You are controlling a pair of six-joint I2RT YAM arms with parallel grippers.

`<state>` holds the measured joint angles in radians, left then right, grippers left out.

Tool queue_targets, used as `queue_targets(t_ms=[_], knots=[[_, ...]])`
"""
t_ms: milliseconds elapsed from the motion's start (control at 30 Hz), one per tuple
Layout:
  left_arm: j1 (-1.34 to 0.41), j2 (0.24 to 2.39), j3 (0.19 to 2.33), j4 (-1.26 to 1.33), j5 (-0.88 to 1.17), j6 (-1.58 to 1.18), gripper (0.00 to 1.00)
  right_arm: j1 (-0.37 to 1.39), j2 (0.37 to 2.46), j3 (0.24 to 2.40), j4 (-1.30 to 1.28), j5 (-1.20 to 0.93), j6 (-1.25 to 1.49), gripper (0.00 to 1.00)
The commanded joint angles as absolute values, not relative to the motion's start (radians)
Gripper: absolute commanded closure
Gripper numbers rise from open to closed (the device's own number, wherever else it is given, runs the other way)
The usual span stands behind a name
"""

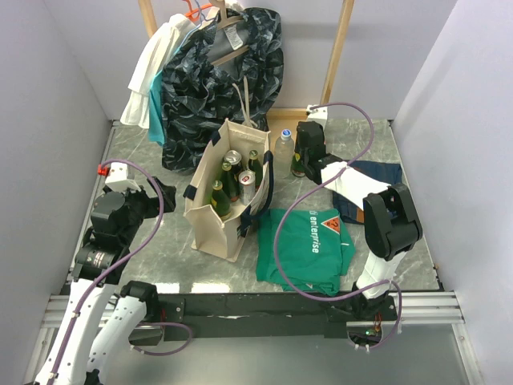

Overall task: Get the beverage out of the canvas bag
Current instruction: Place the drink at the center of the board.

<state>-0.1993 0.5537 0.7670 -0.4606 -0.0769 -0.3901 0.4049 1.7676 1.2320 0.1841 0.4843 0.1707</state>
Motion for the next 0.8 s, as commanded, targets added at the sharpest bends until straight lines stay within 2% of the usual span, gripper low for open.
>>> queue_targets(t_ms=[0, 567, 633, 767], knots=[[-0.193, 0.56, 0.782, -0.439, -0.083, -0.393, 0.03, 0.397, 1.75, 1.275, 0.35, 0.505, 0.202, 1.0], [-0.175, 0.569, 0.784, -0.434, -0.066, -0.39, 0.02, 0.396, 1.778, 1.299, 0.281, 0.5, 0.232, 1.0], [-0.176, 0.568, 0.782, -0.433, -0.064, -0.39, 0.02, 0.396, 1.776, 1.301, 0.269, 0.5, 0.236, 0.94], [-0.175, 0.563, 0.782, -0.433, -0.061, -0.39, 0.02, 0.396, 1.773, 1.298, 0.256, 0.502, 0.241, 0.92]])
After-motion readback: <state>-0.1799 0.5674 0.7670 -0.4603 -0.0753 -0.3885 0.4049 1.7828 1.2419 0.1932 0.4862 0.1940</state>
